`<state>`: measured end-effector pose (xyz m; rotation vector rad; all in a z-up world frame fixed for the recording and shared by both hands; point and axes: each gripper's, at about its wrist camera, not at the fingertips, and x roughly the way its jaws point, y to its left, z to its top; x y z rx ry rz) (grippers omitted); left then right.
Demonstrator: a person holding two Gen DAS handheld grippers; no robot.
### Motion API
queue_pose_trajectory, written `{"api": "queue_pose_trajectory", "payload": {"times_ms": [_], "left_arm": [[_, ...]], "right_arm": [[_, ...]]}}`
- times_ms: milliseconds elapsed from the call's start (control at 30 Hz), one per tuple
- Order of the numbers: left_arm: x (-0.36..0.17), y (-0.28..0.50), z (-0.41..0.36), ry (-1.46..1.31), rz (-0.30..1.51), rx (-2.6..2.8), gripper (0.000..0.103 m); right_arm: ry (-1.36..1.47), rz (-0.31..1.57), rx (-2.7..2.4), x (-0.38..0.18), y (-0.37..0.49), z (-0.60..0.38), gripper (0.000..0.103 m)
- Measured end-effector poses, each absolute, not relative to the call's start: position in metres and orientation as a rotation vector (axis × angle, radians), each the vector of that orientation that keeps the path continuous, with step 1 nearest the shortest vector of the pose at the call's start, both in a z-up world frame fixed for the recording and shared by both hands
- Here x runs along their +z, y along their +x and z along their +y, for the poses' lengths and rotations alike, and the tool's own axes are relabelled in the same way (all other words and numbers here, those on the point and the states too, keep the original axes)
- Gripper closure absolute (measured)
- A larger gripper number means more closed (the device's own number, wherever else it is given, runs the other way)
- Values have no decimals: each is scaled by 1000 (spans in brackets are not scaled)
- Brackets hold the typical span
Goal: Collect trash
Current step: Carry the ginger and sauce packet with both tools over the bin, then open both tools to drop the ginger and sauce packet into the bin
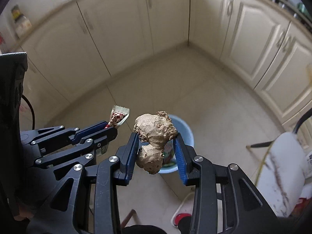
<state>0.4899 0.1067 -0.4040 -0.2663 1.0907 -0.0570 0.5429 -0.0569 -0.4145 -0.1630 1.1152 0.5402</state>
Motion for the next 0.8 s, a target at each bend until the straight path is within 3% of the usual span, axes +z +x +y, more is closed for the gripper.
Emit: {"api": "queue_pose_trajectory", "payload": {"times_ms": [200,333,400,467,600,633,800], "left_arm": [[-467,529,134,-296,1201,-69,97],[-483,563,140,-300,1235,-31,93],[-490,571,151,-322,1252,-14,89],[-494,577,159,-340,1263,12,77],[-484,594,157,-386,1264,27,60],[-482,595,160,-401,1258,27,52],[-456,572,145,-434,1238,21,47]], "right_arm": [[-89,1257,533,-492,585,-59,67],[-70,1276,537,-514,600,-61,67],[-53,1287,548,-523,608,-58,67],[-36,1291,556,-528,614,-61,65],[-8,1273,561,-527,618,-69,43],[-3,1269,565,-526,617,-69,42],[8,1224,555,-507,614,-76,22]]}}
